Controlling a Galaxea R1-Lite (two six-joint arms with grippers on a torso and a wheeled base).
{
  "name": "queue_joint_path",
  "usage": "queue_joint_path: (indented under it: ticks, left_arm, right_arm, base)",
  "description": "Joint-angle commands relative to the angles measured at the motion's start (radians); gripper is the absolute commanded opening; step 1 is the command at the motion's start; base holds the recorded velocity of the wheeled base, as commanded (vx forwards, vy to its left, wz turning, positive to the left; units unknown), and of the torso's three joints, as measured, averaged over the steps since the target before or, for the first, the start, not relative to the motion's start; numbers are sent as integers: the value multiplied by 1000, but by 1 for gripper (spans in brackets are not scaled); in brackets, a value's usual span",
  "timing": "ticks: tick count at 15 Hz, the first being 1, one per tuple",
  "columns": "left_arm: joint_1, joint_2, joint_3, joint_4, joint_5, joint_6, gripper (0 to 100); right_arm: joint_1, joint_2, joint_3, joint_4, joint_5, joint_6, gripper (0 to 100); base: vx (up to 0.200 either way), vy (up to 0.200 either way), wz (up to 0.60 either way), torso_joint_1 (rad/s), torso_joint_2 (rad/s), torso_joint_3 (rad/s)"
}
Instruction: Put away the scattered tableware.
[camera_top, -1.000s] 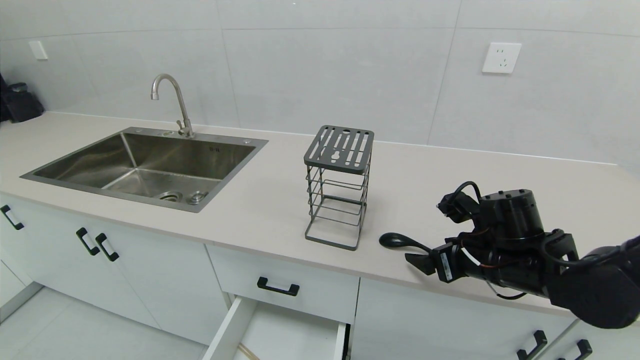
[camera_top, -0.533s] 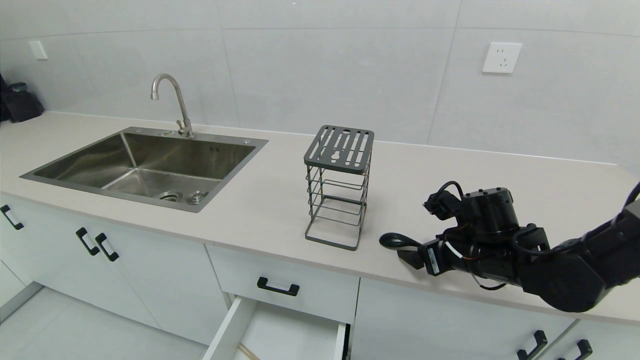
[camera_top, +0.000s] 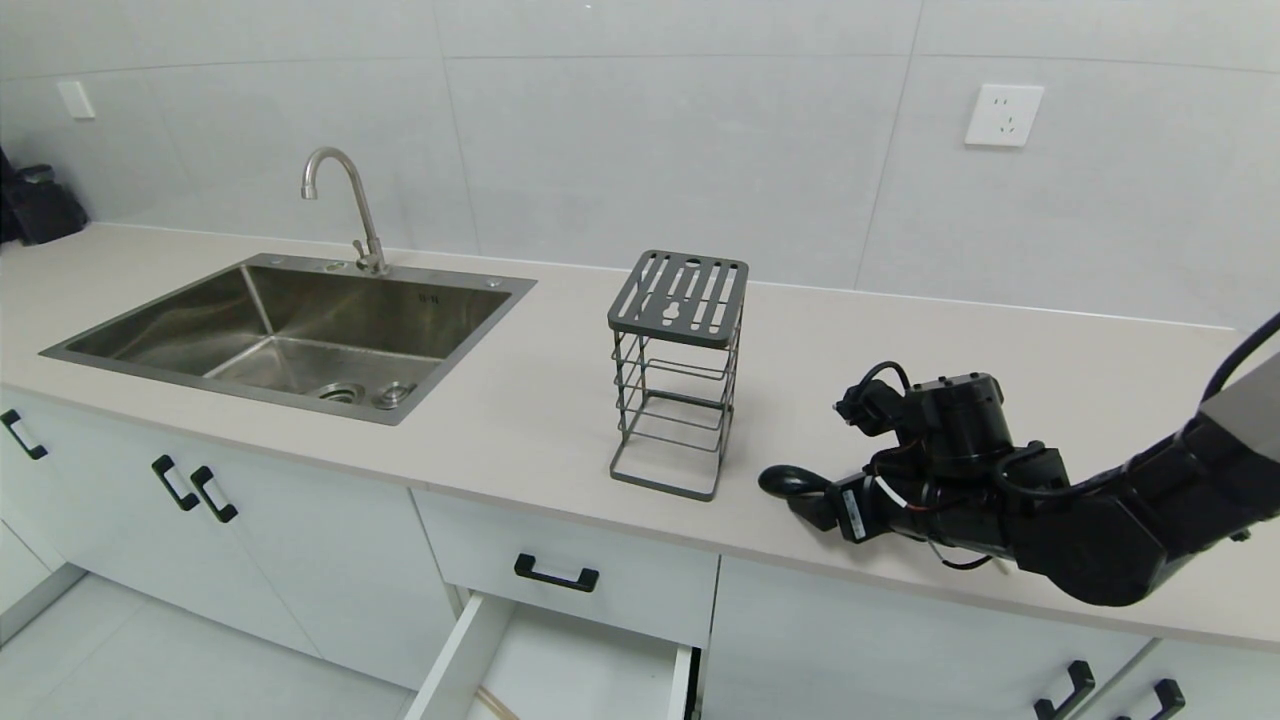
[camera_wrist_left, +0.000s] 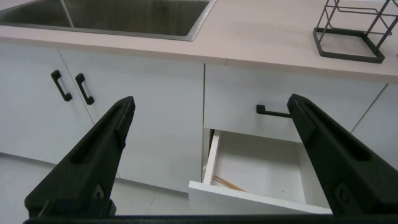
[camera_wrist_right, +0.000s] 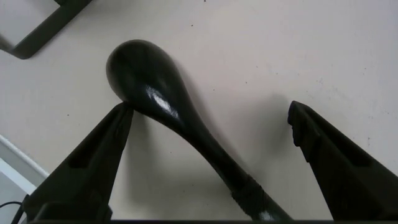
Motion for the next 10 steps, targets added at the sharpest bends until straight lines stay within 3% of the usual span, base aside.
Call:
queue_joint_path:
  ticks: [1, 2, 3, 10]
  left_arm:
    - [0, 1, 0, 0, 0, 0, 100]
    - [0, 1, 0, 0, 0, 0, 100]
    - [0, 1, 0, 0, 0, 0, 100]
    - [0, 1, 0, 0, 0, 0, 100]
  right_arm:
    - [3, 14, -1, 1, 0, -1, 100]
    - [3, 18, -1, -1, 0, -1, 100]
    - [4, 21, 1, -1, 0, -1, 0]
    - [9, 15, 10, -1, -1, -3, 0]
  base:
    - [0, 0, 0, 0, 0, 0]
    - [0, 0, 0, 0, 0, 0]
    - [0, 0, 0, 0, 0, 0]
    - [0, 0, 0, 0, 0, 0]
